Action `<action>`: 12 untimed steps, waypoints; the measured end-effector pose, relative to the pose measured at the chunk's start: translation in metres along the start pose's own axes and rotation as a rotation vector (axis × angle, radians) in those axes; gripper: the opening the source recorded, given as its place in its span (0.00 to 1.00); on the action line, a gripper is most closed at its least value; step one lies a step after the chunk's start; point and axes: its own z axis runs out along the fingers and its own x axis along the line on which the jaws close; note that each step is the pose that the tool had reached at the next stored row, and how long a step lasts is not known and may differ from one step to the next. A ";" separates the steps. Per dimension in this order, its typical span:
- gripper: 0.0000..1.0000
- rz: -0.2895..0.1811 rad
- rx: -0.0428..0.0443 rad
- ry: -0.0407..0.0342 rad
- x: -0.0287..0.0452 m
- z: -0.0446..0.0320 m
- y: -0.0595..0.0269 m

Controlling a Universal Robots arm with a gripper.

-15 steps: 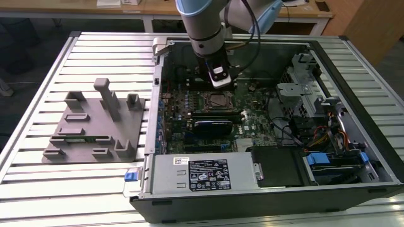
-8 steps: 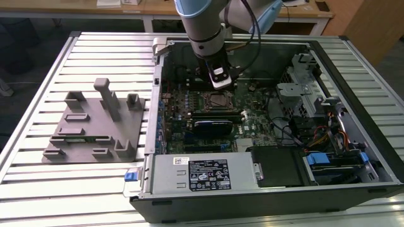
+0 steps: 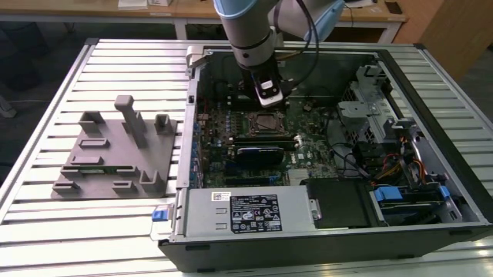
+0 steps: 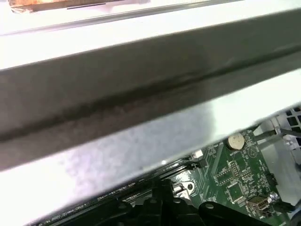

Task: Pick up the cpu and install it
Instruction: 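Install the first cpu locking lever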

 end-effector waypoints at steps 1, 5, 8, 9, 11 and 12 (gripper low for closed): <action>0.11 0.000 0.0001 0.0000 -0.0003 -0.0012 0.0003; 0.11 0.000 -0.0002 -0.0001 -0.0007 -0.0030 0.0011; 0.11 0.000 0.0000 -0.0001 0.0003 -0.0028 0.0034; 0.11 0.000 0.0001 -0.0002 0.0007 -0.0027 0.0045; 0.11 0.001 0.0003 -0.0003 0.0015 -0.0025 0.0065; 0.11 0.002 0.0005 -0.0004 0.0017 -0.0024 0.0069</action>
